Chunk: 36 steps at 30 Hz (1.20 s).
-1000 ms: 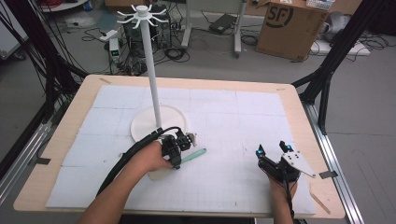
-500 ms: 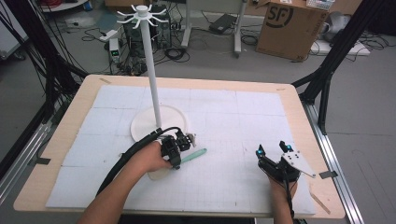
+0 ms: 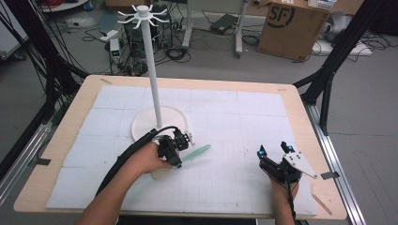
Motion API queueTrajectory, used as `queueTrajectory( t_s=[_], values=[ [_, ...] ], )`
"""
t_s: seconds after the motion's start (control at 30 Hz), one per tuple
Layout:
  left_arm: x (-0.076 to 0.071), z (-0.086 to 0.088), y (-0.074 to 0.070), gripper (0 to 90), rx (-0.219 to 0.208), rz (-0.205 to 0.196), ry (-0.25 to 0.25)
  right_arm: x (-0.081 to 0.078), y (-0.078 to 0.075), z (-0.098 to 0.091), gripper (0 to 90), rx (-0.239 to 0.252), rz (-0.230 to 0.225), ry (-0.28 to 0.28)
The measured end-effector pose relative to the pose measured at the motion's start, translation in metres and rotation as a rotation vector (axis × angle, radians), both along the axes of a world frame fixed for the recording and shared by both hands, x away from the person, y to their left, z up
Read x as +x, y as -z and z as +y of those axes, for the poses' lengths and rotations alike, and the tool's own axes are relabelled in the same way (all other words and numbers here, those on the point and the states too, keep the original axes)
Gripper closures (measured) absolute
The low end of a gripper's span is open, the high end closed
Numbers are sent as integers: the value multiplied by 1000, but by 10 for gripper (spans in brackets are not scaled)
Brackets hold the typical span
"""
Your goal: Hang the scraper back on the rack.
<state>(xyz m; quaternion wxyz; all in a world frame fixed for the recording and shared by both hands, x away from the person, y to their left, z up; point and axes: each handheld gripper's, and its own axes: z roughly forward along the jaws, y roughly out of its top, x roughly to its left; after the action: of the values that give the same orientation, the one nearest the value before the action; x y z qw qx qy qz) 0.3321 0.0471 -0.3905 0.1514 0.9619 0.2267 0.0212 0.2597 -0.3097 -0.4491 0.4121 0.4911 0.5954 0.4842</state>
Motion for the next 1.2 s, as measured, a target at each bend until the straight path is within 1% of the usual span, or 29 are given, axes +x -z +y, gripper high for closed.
queueTrajectory(
  t_s=[0.03, 0.13, 0.2, 0.23, 0.27, 0.3, 0.33, 0.4, 0.47, 0.57, 0.63, 0.67, 0.8, 0.83, 0.87, 0.93, 0.97, 1.07, 1.13, 1.17, 1.2],
  values=[
    [-1, 3, -1, 806, -19, -7, 1, 0, 0, 0, 192, -1, 0, -1],
    [-3, 8, -4, 806, -50, -21, 6, 0, 0, 0, 192, -1, -1, 0],
    [-5, 12, -6, 806, -74, -39, 6, 0, 0, 0, 192, -1, 0, -1],
    [-7, 14, -7, 806, -99, -53, -1, 0, 0, 0, 192, -2, -1, 0],
    [-8, 16, -9, 806, -110, -63, 0, 0, 0, 0, 192, -1, 0, 1],
    [-9, 18, -11, 806, -127, -65, -3, 0, 0, 0, 191, -1, 0, 1],
    [-10, 19, -12, 806, -138, -68, -2, 0, 0, 1, 192, 2, 3, 1],
    [-11, 21, -16, 806, -153, -95, -7, 0, 0, 1, 191, -1, 1, 1],
    [-12, 23, -20, 806, -174, -111, -7, 0, 0, 1, 191, 1, 2, 1],
    [-14, 25, -25, 806, -201, -124, -6, 0, 0, 1, 192, 3, 2, 1],
    [-15, 28, -27, 806, -231, -133, -5, 0, 0, 1, 191, 3, 2, 1],
    [-15, 29, -28, 806, -242, -146, 1, 0, 0, 1, 192, 3, 2, 1],
    [-17, 35, -28, 807, -285, -193, -2, 0, 0, 1, 191, 2, 2, 0],
    [-17, 37, -28, 807, -306, -207, -4, 0, 0, 1, 192, 4, 2, 0],
    [-18, 38, -27, 806, -324, -210, -2, 0, 0, 1, 192, 1, 1, 0],
    [-19, 40, -26, 807, -333, -222, 12, 0, 0, 1, 191, 2, 2, 0],
    [-20, 41, -25, 807, -346, -225, 14, 0, 0, 1, 192, 3, 1, 0],
    [-22, 47, -25, 807, -401, -243, 8, 0, 0, 1, 191, 3, 3, 0],
    [-23, 50, -23, 807, -420, -243, 12, 0, 0, 1, 192, 3, 1, 1],
    [-24, 52, -23, 807, -426, -262, 14, 0, 0, 1, 191, 2, 0, 1],
    [-24, 53, -23, 806, -436, -270, 10, 0, 0, 1, 192, -1, 0, 1]
  ],
)
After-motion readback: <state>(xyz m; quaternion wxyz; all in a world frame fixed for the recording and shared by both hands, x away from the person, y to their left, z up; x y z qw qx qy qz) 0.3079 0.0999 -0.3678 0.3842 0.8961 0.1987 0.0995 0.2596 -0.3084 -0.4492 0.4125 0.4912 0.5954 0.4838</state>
